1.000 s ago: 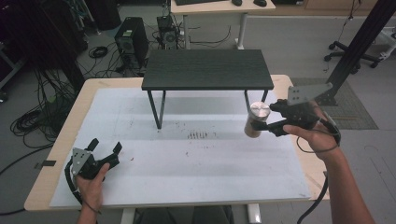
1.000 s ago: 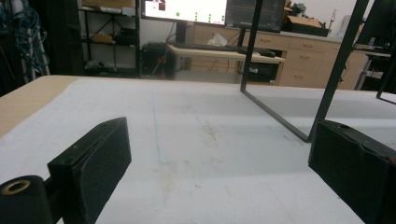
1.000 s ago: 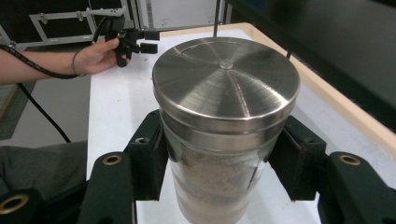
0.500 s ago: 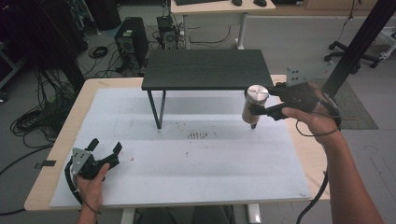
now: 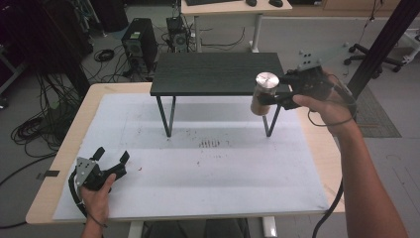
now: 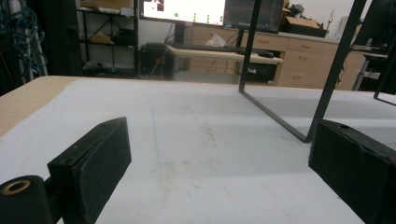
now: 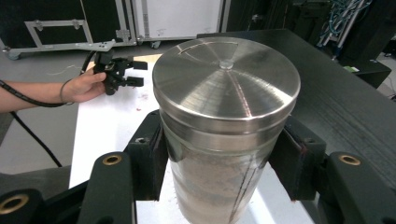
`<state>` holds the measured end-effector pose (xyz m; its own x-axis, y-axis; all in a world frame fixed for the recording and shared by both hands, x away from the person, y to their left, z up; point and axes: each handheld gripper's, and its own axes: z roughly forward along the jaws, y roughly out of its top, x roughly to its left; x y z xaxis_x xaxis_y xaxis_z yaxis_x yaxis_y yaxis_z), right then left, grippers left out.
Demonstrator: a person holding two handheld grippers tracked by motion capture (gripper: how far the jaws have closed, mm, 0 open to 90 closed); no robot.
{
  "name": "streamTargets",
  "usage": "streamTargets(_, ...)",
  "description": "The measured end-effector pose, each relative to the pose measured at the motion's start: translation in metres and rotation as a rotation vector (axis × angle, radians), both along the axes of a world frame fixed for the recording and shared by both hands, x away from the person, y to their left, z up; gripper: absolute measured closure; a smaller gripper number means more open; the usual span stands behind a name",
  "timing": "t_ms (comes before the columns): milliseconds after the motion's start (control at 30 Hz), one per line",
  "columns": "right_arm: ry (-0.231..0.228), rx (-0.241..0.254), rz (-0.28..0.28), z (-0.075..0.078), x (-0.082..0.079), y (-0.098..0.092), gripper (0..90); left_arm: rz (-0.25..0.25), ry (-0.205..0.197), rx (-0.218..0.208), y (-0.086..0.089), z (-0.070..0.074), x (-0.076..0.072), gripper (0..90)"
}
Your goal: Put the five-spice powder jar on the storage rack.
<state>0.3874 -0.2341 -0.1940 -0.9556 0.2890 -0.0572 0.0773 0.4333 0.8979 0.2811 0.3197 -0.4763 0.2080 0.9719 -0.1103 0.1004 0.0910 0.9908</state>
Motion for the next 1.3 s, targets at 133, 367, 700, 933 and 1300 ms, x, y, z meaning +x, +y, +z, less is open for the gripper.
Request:
streamTargets(133, -0.002, 0.004, -0.006, 0.003, 0.006, 0.003, 43.5, 0.0, 0.0, -0.002, 0.0, 0.0, 0.0, 6.2)
streamTargets(367, -0.007, 0.005, -0.014, 0.009, 0.015, 0.01, 43.5, -0.001, 0.001, -0.002, 0.0, 0.0, 0.0, 6.1)
streamTargets(700, -0.007, 0.007, -0.022, 0.016, 0.028, 0.015, 43.5, -0.002, 0.002, -0.002, 0.0, 0.0, 0.0, 6.2)
streamTargets(933, -0.007, 0.014, -0.031, 0.02, 0.04, 0.02, 43.5, -0.002, 0.004, -0.001, 0.0, 0.0, 0.0, 6.2)
streamTargets(1300, -0.006, 0.007, -0.043, 0.021, 0.06, 0.029, 43.5, -0.001, 0.003, -0.005, 0.0, 0.0, 0.0, 6.2)
